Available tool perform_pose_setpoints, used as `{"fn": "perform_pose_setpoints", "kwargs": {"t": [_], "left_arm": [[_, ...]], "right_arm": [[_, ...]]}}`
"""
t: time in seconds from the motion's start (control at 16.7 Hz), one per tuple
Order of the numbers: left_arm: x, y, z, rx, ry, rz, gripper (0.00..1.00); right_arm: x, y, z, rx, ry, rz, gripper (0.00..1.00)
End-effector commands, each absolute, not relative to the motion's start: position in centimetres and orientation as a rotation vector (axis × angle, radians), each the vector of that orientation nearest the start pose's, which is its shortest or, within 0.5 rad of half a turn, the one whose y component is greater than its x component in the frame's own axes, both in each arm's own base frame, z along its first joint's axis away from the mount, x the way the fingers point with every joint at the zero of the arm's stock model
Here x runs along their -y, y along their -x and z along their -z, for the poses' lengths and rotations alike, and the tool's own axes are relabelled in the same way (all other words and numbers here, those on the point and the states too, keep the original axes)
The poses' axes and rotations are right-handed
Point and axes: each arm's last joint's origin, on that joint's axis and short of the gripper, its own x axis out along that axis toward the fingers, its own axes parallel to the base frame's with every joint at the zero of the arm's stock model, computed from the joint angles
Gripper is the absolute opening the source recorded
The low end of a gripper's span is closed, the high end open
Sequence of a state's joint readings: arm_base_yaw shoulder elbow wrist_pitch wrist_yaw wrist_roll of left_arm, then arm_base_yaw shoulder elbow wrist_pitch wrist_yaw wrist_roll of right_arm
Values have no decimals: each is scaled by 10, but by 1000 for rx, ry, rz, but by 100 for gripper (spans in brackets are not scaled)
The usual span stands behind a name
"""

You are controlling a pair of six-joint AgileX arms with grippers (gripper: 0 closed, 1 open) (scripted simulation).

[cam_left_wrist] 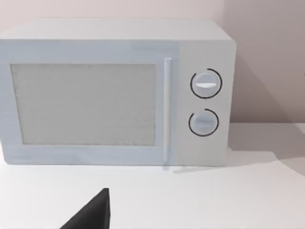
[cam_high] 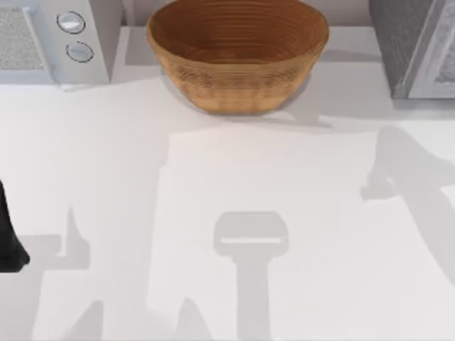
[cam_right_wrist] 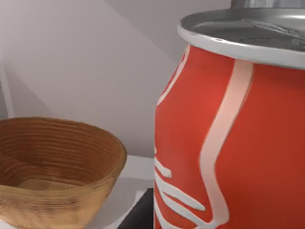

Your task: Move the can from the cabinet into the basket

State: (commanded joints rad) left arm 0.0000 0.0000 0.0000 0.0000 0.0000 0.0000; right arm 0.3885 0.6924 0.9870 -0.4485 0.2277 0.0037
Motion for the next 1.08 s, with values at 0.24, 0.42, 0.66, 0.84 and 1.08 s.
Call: {"fn": "perform_pose_setpoints", "kwargs": {"t": [0.24, 0.42, 0.66, 0.84, 1.08], "left_arm": [[1, -106, -160, 0, 0, 0, 100], [1, -106, -160, 0, 0, 0, 100], [1, -106, -160, 0, 0, 0, 100], [1, -106, -160, 0, 0, 0, 100], [1, -106, -160, 0, 0, 0, 100]], "right_arm": [[-25, -110, -294, -94, 28, -161, 0], [-12, -105, -237, -52, 14, -95, 0], [-1, -105, -178, -31, 5, -5, 0], [1, -106, -161, -3, 1, 1, 0], [1, -106, -160, 0, 0, 0, 0]]}}
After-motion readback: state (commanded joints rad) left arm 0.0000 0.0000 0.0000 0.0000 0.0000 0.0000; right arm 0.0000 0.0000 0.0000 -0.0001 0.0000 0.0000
